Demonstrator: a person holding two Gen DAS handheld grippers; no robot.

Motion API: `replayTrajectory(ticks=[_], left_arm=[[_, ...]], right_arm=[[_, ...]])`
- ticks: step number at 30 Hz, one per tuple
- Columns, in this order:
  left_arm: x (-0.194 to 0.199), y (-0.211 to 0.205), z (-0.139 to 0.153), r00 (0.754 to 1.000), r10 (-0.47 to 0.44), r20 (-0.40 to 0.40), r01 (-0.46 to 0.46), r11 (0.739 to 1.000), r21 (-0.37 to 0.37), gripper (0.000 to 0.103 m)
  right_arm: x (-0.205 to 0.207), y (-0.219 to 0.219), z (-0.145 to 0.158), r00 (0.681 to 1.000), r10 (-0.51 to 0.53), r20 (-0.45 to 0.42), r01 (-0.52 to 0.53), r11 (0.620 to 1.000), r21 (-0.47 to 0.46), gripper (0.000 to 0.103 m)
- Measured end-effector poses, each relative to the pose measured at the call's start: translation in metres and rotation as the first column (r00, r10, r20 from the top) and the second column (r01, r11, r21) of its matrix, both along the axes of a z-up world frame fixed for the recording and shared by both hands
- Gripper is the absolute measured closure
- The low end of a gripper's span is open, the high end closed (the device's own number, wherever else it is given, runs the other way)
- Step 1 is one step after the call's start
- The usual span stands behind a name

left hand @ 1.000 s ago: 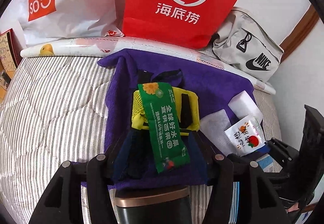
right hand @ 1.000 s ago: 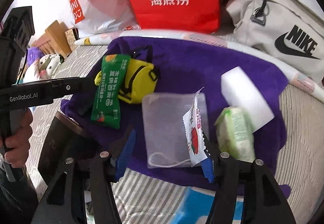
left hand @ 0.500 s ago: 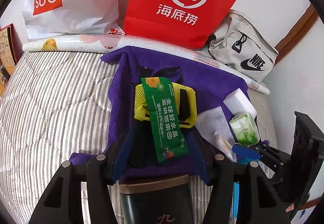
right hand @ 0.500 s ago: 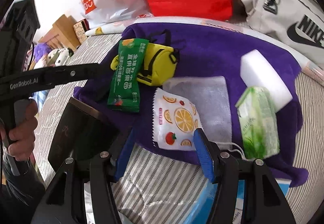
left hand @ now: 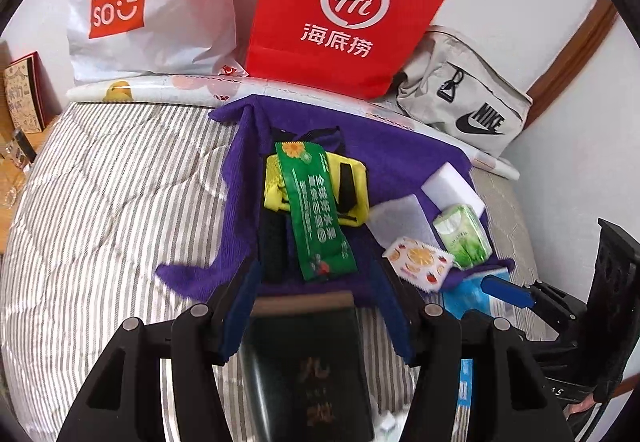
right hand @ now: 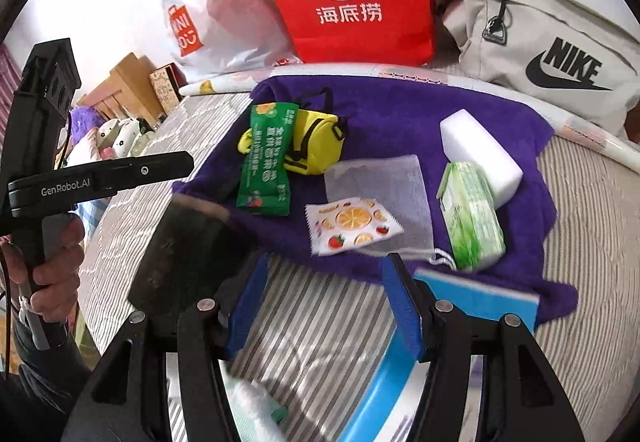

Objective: Organize soft objects
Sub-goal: 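Withdraw both tools toward the white gloves and crumpled white wipe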

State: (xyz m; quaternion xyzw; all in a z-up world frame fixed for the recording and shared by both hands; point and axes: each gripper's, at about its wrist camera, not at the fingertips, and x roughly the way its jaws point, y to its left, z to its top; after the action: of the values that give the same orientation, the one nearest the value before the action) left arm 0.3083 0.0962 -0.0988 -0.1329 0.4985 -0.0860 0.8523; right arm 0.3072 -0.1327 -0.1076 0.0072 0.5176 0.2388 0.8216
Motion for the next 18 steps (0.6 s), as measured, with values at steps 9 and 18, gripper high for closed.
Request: replayTrajectory(ticks=[9,18], left_arm=[[-0.062,0.003,0.01,0.999,0.017,0.029,-0.017,1.0,0.007,0.047],[-0.114,0.003,-0.009,1.0,0.02,0.013,-0.021,1.0,0.008,0.047]], right_arm=[[-0.065,-0.006,0.017,0.998,0.032,0.062,-0.033,0.999,0.016,0.043],[-0.123,0.012,0.002,0.991,0.095,0.097,-0.093,0.995,-0.024,0.044]])
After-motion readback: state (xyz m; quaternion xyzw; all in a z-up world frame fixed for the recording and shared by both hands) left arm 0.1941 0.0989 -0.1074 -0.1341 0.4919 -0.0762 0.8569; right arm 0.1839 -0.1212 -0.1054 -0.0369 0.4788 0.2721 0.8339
